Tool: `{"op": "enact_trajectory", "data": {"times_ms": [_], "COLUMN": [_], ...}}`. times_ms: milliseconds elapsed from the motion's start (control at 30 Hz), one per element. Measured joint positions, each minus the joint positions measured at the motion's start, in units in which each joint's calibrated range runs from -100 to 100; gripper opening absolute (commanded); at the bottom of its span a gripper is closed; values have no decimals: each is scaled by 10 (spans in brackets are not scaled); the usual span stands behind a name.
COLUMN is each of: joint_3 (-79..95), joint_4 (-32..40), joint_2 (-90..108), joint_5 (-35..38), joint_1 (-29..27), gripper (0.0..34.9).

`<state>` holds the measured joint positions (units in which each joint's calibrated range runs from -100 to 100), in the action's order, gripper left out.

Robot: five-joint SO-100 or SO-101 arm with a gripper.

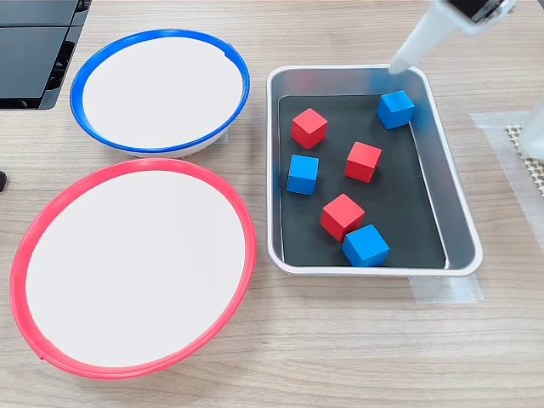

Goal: Move six blocks from tray to matching dishes

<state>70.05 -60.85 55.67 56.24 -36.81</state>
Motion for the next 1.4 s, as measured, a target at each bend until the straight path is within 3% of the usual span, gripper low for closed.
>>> {"op": "enact_trajectory", "data": {"times_ms": [267, 700, 900, 933, 1033, 1133, 1267, 1367, 1400], "joint_3": [19, 54, 101, 112, 124, 125, 57, -79, -190], "joint_4": [41, 23, 86, 100, 122, 121, 78, 20, -15], "joint_2": [-19, -18, -21, -21, -30, -30, -63, -137, -202], "joint_5": [65, 84, 108, 110, 113, 114, 69, -27, -97], "joint_1": [11, 59, 46, 46, 46, 55, 107, 184, 216], "gripper": [171, 195, 156, 131, 4, 2, 1, 1, 1]}}
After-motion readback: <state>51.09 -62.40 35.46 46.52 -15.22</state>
